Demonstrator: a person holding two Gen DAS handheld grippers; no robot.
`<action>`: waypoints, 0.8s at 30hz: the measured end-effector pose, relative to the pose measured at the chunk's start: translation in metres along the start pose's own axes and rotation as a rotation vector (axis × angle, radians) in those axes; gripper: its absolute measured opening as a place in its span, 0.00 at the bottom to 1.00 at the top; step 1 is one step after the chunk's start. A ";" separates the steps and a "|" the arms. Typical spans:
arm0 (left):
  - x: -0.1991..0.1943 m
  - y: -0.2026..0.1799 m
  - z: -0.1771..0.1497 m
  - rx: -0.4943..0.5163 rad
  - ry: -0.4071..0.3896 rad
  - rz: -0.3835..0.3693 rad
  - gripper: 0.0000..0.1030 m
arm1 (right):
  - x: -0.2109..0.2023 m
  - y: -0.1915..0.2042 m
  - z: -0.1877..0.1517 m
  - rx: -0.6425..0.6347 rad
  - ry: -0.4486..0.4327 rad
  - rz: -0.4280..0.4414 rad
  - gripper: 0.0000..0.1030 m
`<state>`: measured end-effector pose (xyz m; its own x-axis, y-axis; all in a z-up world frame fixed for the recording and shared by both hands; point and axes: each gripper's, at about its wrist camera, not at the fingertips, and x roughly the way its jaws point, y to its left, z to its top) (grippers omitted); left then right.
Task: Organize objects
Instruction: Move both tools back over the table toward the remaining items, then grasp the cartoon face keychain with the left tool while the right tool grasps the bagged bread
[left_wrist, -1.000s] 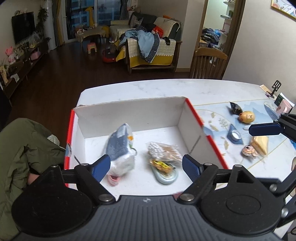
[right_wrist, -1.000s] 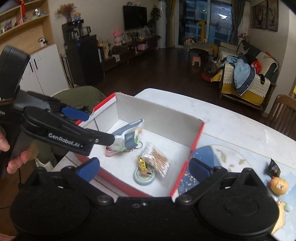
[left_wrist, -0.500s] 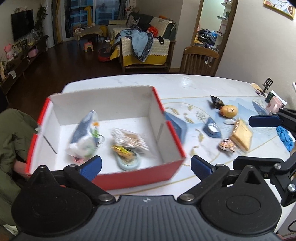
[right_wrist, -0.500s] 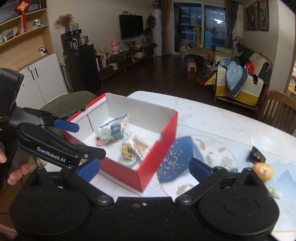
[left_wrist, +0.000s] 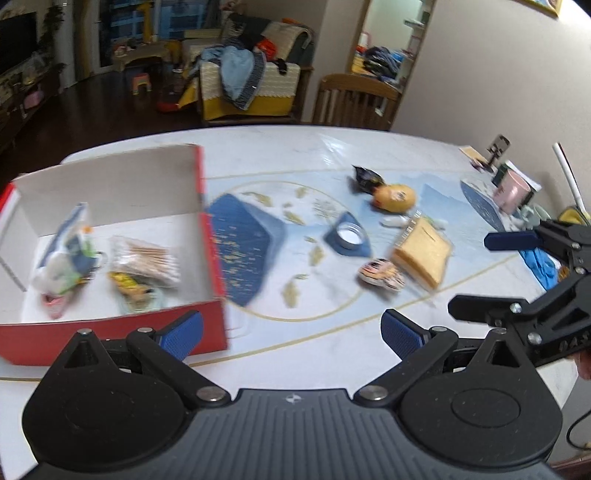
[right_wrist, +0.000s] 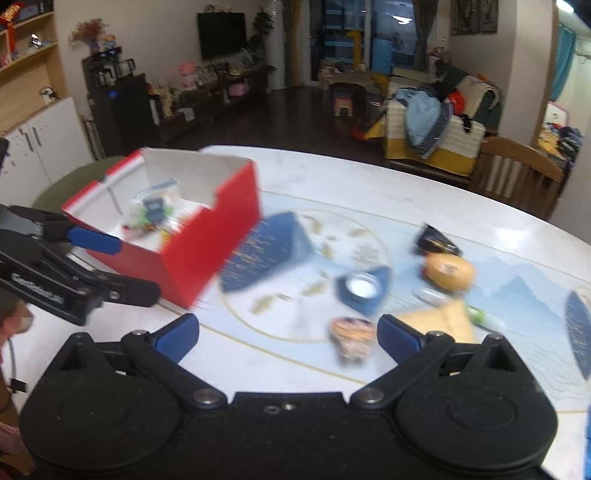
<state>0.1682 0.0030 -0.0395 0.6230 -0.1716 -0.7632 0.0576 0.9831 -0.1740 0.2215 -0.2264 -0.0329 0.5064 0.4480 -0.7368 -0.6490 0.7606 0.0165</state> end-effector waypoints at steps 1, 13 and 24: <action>0.006 -0.007 0.000 0.012 0.011 -0.001 1.00 | 0.000 -0.007 -0.004 0.002 0.004 -0.013 1.00; 0.074 -0.073 0.007 0.134 0.086 -0.006 1.00 | 0.015 -0.097 -0.030 0.105 0.057 -0.140 1.00; 0.127 -0.101 0.019 0.174 0.099 0.004 1.00 | 0.057 -0.138 -0.014 0.276 0.105 -0.194 1.00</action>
<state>0.2557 -0.1166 -0.1070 0.5441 -0.1648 -0.8227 0.1946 0.9786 -0.0673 0.3321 -0.3125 -0.0869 0.5347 0.2434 -0.8092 -0.3611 0.9316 0.0416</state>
